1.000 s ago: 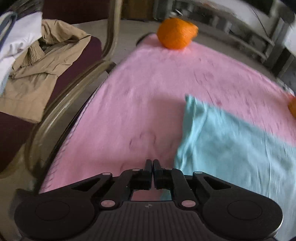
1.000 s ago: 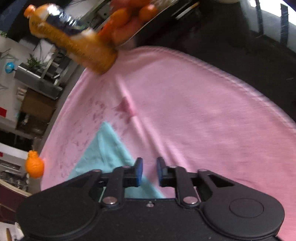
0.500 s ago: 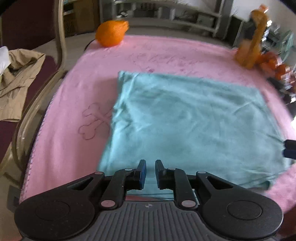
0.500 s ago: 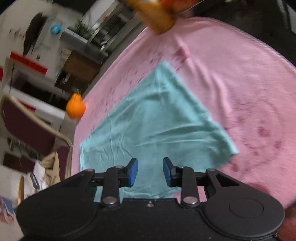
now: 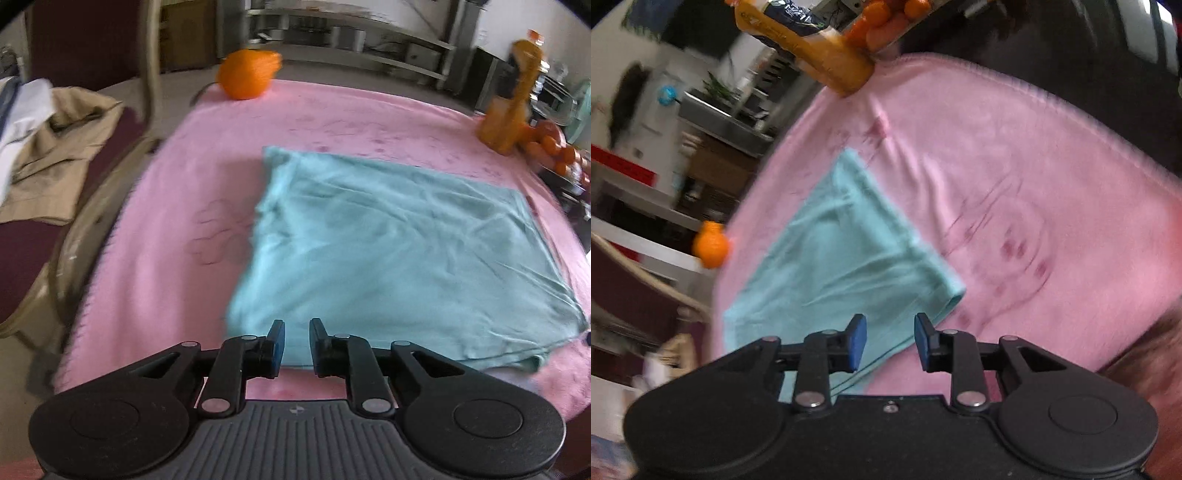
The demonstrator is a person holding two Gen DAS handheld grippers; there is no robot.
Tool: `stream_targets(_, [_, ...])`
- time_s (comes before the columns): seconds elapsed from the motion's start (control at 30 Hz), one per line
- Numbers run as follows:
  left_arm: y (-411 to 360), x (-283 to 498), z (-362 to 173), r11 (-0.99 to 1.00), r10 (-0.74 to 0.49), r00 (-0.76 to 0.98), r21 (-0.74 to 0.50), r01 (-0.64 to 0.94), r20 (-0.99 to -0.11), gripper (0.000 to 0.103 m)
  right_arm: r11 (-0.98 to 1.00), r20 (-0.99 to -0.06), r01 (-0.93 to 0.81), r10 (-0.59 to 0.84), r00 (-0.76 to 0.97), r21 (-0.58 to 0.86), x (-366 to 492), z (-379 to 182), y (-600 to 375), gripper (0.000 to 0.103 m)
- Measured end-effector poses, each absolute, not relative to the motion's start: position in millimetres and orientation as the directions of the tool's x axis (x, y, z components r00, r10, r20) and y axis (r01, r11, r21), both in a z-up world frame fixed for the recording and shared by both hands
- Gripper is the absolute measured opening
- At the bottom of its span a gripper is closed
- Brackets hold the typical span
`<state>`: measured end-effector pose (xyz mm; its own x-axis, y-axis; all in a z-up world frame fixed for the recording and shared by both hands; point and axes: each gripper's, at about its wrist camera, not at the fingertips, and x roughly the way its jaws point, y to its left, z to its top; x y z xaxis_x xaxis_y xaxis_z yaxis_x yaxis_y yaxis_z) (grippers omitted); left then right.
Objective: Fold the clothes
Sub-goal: 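Release the shirt and smooth the folded stack with both grippers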
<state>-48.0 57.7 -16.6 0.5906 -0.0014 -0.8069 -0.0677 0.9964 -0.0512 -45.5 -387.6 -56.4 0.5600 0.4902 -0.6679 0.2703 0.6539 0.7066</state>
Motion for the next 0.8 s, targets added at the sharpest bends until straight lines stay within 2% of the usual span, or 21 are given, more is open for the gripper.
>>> stream_targets(0.17, [35.7,-41.7,-21.9,0.999,-0.030,0.576,-0.045,-0.013,-0.817,0.018,0.583,-0.649,0.310,0.564,0.510,0.751,-39.9,-78.7,-365.3,0.031])
stream_targets(0.33, [29.8,-40.0,-27.5,1.000,-0.024,0.559,-0.028,0.001,-0.829,0.018,0.539,-0.656,0.384,0.530,0.537,0.750,-36.8,-91.5,-354.6,0.032])
stream_targets(0.43, [32.3,-38.7,-28.3,0.999,-0.025,0.553,-0.042,-0.017,-0.833,0.018,0.461,-0.617,0.413,0.541,0.571,0.786,-31.6,-100.7,-351.8,0.033])
stream_targets(0.57, [34.5,-37.8,-28.9,0.998,-0.030,0.549,-0.056,-0.030,-0.835,0.018,0.365,-0.541,0.403,0.638,0.548,0.839,-23.0,-114.2,-339.5,0.038])
stream_targets(0.73, [38.1,-36.0,-29.4,0.996,-0.034,0.544,-0.072,-0.049,-0.838,0.018,0.336,-0.502,0.374,0.615,0.608,0.865,-22.2,-115.3,-336.9,0.038])
stream_targets(0.8, [41.4,-35.9,-29.3,0.995,-0.036,0.543,-0.081,-0.060,-0.839,0.018,0.331,-0.510,0.388,0.539,0.670,0.860,-25.4,-113.0,-342.5,0.038])
